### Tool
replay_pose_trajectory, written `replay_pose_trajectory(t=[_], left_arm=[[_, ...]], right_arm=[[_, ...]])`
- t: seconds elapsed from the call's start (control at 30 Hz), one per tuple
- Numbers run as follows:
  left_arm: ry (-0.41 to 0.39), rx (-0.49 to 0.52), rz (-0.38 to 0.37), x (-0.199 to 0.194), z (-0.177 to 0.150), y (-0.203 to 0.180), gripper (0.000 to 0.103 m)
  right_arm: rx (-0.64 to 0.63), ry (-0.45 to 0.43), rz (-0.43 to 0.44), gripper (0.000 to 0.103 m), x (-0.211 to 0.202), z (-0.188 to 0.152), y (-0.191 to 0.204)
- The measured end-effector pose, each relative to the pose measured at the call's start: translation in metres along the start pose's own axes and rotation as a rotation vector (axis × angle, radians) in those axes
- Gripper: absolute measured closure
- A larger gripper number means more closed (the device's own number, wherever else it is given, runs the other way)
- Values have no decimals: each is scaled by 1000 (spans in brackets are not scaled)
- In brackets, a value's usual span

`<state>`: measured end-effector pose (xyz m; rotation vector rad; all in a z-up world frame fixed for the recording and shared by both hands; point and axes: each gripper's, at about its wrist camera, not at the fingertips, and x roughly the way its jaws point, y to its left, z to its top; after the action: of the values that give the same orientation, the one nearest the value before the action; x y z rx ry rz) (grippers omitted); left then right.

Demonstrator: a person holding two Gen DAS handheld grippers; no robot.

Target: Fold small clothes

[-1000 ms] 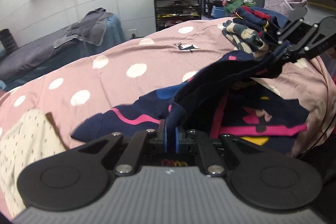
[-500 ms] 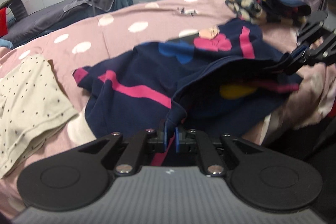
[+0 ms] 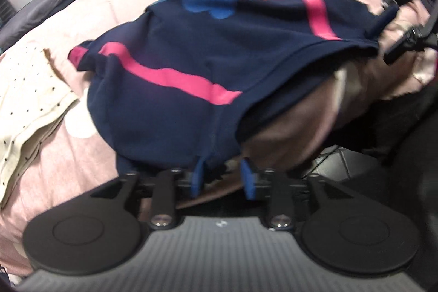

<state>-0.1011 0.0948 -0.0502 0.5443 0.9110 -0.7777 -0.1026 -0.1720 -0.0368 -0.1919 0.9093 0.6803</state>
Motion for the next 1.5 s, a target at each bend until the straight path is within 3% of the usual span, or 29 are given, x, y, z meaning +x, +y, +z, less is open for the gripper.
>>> replay_pose_trajectory(t=[0.13,0.2,0.3,0.4,0.43,0.5,0.57,0.67,0.77,0.9,0.97,1.03,1.1,1.2,1.27,1.37,1.5], left_arm=[[-132,-76,-9,-15,6,-3,59],[-111,-58,33,-3,17,-10,59],[-83,47,103,18,27,-28,60],[-78,27,139,30,32,-31,68],[-84,-5,126,30,33,-29,71],[-93,-37,127,30,33,-27,82],[-91,-55,126,28,32,-23,91],[-73,-100,88,19,29,-13,96],[-41,-146,41,13,24,-5,96],[22,-108,35,19,15,-10,95],[20,-141,28,23,13,-7,94],[22,-171,10,20,17,-1,89],[4,-194,-38,7,24,5,59],[-127,-226,-31,-16,36,19,35],[-184,-261,40,-22,47,36,33],[-208,-342,140,-17,58,59,33],[-237,-420,31,-7,73,53,33]], right_arm=[[-65,-50,-66,38,1,6,14],[-82,-44,-94,39,12,10,17],[-111,-4,-127,45,30,17,21],[-133,33,-168,55,42,19,24],[-153,42,-193,67,45,19,26],[-178,43,-220,74,47,19,29],[-131,28,-198,96,43,21,26],[-95,22,-173,97,33,26,25],[-43,42,-90,97,28,27,21],[-1,107,-15,98,38,16,18],[39,134,18,94,44,12,12],[61,97,41,82,34,14,11],[81,8,45,74,13,23,5],[94,-110,-106,49,-16,33,-16],[147,-164,-248,23,-29,33,-39],[330,-221,-336,19,-45,20,-80],[552,-239,-313,19,-53,-8,-119]])
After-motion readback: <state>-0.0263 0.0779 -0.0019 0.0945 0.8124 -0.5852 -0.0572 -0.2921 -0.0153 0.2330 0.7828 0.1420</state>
